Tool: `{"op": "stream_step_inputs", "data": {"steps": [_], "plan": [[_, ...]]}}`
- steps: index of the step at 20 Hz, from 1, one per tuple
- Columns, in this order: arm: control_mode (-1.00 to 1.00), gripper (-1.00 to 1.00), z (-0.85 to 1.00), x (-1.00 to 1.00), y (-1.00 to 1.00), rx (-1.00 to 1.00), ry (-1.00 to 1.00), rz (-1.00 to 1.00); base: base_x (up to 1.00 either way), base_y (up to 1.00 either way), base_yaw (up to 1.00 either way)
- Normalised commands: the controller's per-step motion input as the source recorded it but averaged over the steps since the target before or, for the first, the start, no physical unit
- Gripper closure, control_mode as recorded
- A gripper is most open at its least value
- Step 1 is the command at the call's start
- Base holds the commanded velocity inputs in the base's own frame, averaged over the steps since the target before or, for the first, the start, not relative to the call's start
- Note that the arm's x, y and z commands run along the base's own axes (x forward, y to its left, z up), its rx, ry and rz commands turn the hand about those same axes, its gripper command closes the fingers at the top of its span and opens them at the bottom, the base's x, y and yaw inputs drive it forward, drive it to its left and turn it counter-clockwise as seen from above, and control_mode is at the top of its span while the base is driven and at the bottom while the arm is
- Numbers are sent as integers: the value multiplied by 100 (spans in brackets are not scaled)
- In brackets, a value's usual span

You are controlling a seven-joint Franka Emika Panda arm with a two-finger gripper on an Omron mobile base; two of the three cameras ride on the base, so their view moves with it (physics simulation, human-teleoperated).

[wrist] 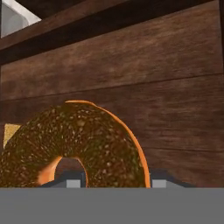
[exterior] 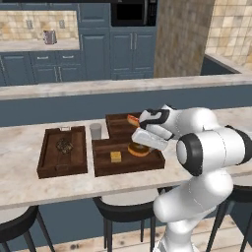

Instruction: Take the cake and donut from the fridge and place them on the empty tray on the dining counter.

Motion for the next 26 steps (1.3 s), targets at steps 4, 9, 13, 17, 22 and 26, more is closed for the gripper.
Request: {"op": "stream_step_inputs", "data": {"steps": [4, 9, 13, 17, 22, 26], "plan": [[-100, 100, -41, 38, 4, 1, 0, 0, 0, 0, 0], [-100, 100, -35, 48, 1, 0, 0, 0, 0, 0, 0], [-100, -100, -45, 34, 3, 0, 0, 0, 0, 0, 0], [-100, -100, -40, 10, 1, 0, 0, 0, 0, 0, 0], [-100, -100, 0, 0, 0, 0, 0, 0, 0, 0, 0], [-100, -100, 16, -19, 0, 0, -2, 0, 0, 0, 0]]}}
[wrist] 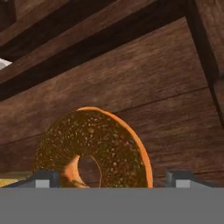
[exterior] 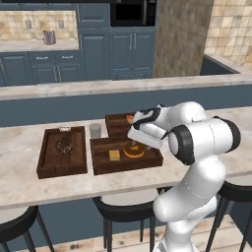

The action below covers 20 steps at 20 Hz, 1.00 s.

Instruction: Take the cake and donut from the fridge and place them on the empty tray on the dining counter.

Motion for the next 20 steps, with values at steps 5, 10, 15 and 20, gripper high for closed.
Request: {"op": "stream_step_inputs", "data": {"steps": [5, 10, 15, 20], "plan": [[-100, -100, 99, -56, -8, 0, -2, 0, 0, 0, 0], [-100, -100, 100, -58, 0, 0, 0, 0, 0, 0, 0], [-100, -100, 100, -99, -10, 0, 0, 6, 0, 0, 0], [-100, -100, 100, -100, -26, -9, -26, 23, 0, 0, 0]]}}
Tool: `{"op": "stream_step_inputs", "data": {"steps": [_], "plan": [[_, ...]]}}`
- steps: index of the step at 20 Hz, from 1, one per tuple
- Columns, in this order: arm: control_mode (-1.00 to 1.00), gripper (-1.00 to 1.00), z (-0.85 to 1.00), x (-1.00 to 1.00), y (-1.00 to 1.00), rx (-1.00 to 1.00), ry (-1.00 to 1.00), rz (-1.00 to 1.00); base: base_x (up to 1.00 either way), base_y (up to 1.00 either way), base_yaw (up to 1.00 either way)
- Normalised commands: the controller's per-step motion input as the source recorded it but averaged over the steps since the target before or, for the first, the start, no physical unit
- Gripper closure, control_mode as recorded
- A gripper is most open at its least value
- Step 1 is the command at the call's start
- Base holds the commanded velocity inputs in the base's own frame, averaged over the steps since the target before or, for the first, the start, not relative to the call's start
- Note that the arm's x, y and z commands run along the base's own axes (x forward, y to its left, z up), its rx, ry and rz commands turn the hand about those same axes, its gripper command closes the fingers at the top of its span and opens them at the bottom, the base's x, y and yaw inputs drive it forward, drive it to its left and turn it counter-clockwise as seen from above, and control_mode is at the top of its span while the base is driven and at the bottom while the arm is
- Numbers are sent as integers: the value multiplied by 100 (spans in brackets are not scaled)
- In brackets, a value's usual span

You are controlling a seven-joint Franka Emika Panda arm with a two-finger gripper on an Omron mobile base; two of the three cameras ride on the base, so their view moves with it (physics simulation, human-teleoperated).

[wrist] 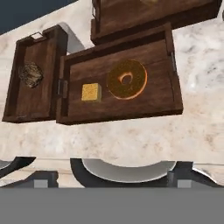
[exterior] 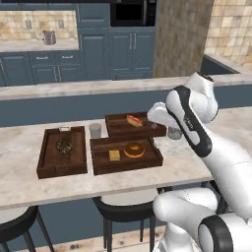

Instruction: Take the cake and donut from the fridge and place them on the empty tray on the dining counter.

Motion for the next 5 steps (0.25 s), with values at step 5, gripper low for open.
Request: {"op": "stream_step_inputs", "data": {"steps": [5], "plan": [[-100, -100, 100, -100, -10, -22, -30, 31, 0, 0, 0]]}}
